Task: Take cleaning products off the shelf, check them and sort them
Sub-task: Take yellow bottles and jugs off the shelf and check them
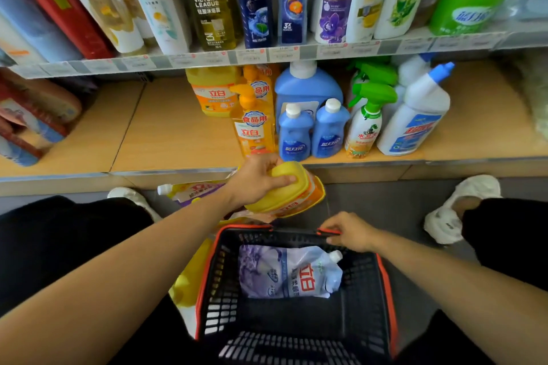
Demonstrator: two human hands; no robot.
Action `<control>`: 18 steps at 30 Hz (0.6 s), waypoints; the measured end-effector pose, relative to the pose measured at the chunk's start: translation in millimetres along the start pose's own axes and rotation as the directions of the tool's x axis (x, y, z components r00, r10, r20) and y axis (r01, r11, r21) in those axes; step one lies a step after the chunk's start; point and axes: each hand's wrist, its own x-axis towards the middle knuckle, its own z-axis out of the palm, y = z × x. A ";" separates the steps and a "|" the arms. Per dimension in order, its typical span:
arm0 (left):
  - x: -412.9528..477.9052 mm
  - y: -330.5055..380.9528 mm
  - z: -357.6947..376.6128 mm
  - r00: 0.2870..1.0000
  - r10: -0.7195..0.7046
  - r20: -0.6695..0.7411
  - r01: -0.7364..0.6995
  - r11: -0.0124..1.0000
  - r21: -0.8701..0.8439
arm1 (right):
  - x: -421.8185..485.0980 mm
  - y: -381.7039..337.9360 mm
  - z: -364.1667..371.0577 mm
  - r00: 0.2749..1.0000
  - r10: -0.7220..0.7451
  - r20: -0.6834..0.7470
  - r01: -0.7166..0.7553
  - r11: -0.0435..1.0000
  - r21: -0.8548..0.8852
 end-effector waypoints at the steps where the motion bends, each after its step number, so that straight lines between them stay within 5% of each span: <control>1: 4.3 -3.7 3.0 0.999 -0.024 0.044 0.023 1.000 0.015 | -0.7 1.1 2.6 0.999 -0.023 -0.023 0.023 1.000 -0.001; 7: 24.3 -21.7 23.4 0.952 -0.107 0.287 0.057 0.983 0.176 | -6.4 5.9 5.3 0.994 -0.101 -0.034 0.102 0.995 0.007; 18: 32.6 -44.4 66.2 0.905 -0.120 0.409 -0.061 0.913 0.403 | -21.4 9.6 28.6 0.974 -0.181 0.135 0.181 0.983 0.016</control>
